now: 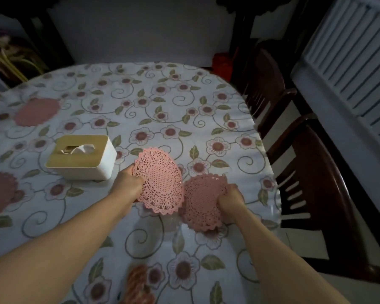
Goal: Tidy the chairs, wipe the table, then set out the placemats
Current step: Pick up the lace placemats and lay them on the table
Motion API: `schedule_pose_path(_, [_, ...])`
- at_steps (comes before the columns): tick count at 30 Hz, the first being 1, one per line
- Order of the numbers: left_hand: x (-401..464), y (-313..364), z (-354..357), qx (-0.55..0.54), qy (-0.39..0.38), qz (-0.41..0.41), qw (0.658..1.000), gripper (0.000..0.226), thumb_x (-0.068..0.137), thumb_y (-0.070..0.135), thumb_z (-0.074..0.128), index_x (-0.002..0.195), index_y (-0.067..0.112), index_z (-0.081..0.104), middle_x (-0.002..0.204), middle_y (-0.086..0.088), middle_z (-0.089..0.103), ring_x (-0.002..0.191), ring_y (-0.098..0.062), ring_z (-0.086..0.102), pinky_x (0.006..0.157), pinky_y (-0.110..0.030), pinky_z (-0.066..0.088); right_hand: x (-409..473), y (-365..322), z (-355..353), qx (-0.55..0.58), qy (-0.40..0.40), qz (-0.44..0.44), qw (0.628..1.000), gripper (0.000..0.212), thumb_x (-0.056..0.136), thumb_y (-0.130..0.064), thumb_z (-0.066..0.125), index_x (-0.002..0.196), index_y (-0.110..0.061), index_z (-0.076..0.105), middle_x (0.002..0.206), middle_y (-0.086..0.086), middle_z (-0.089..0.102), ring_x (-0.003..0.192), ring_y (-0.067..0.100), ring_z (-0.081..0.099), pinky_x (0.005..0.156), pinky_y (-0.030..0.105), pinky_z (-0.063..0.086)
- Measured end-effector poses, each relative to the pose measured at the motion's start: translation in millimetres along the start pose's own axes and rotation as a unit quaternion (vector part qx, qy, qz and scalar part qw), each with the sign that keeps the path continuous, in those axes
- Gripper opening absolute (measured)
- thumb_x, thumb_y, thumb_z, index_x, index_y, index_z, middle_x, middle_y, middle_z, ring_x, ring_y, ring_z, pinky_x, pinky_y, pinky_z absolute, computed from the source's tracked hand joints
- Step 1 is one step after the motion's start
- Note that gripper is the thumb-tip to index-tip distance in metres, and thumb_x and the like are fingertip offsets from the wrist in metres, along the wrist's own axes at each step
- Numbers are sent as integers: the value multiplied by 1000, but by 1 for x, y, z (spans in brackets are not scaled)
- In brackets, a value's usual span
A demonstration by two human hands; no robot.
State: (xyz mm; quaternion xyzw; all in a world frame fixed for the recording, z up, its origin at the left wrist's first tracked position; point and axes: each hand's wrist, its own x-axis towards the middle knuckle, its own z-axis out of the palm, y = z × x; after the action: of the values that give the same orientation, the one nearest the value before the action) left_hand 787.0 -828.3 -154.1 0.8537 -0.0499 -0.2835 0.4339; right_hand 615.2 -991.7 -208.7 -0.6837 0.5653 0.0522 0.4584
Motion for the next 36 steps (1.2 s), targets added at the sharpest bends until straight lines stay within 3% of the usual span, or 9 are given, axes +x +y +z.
schedule_pose_path(5, [3, 0, 4, 8, -23, -6, 1000, 41, 91, 4, 44, 129, 19, 52, 122, -6, 62, 107, -30, 59, 94, -47, 50, -12, -2, -9, -25, 24, 14, 999, 53, 77, -13, 60, 128, -6, 47, 120, 14, 57, 108, 31, 57, 85, 37, 52])
schedule_pose_path(9, [-3, 5, 0, -65, -64, -25, 996, 37, 92, 3, 44, 125, 16, 53, 119, -9, 64, 103, -30, 62, 90, -49, 52, -39, -25, -19, 7, -4, 0, 1000, 72, 88, -25, 59, 147, -8, 21, 145, 16, 35, 127, 32, 43, 101, 41, 42])
schedule_pose_path(14, [-12, 12, -11, -152, -140, -36, 978, 41, 90, 5, 50, 131, 12, 47, 125, -12, 60, 113, -31, 57, 99, -53, 45, -58, -57, -13, 83, -21, -45, 995, 82, 87, -42, 62, 149, -12, 19, 151, 16, 30, 134, 33, 36, 108, 46, 35])
schedule_pose_path(18, [-16, 25, -24, -194, -145, -19, 970, 41, 91, 1, 50, 131, 7, 45, 125, -9, 57, 115, -27, 54, 102, -45, 42, -66, -81, -11, 171, -71, -27, 982, 76, 80, -48, 66, 138, -9, 35, 131, 14, 51, 113, 29, 55, 91, 48, 51])
schedule_pose_path(21, [-10, 32, -28, -203, -149, -9, 968, 43, 90, 1, 51, 132, 8, 47, 130, -11, 57, 117, -30, 54, 105, -51, 39, -61, -92, -14, 234, -111, -32, 965, 44, 92, -15, 59, 131, -8, 41, 109, 15, 59, 82, 22, 62, 61, 33, 54])
schedule_pose_path(23, [1, 37, -26, -198, -144, -12, 970, 47, 89, 4, 53, 135, 9, 43, 133, -11, 54, 119, -31, 53, 105, -53, 39, -51, -99, -17, 253, -102, -43, 961, 39, 96, -2, 47, 132, -14, 39, 96, 15, 59, 69, 20, 59, 50, 31, 49])
schedule_pose_path(29, [40, 63, 5, -194, -115, -35, 974, 56, 86, 9, 62, 138, 13, 41, 131, -12, 57, 115, -31, 57, 101, -51, 44, 15, -118, -26, 227, -44, -63, 971, 50, 86, 13, 36, 121, -22, 45, 85, 16, 60, 64, 27, 54, 66, 42, 47])
schedule_pose_path(33, [79, 87, 38, -179, -95, -49, 978, 45, 89, 10, 60, 132, 15, 48, 110, -9, 65, 88, -24, 64, 76, -38, 55, 84, -129, -42, 246, -16, -41, 968, 54, 85, 11, 35, 118, -30, 45, 74, 12, 58, 50, 19, 47, 48, 32, 37])
schedule_pose_path(36, [108, 99, 58, -123, -72, -38, 989, 33, 88, 10, 60, 119, 19, 55, 105, -9, 66, 80, -21, 67, 65, -33, 53, 131, -134, -53, 264, 12, -45, 963, 50, 86, 11, 34, 121, -22, 47, 72, 7, 56, 51, 17, 46, 40, 23, 36])
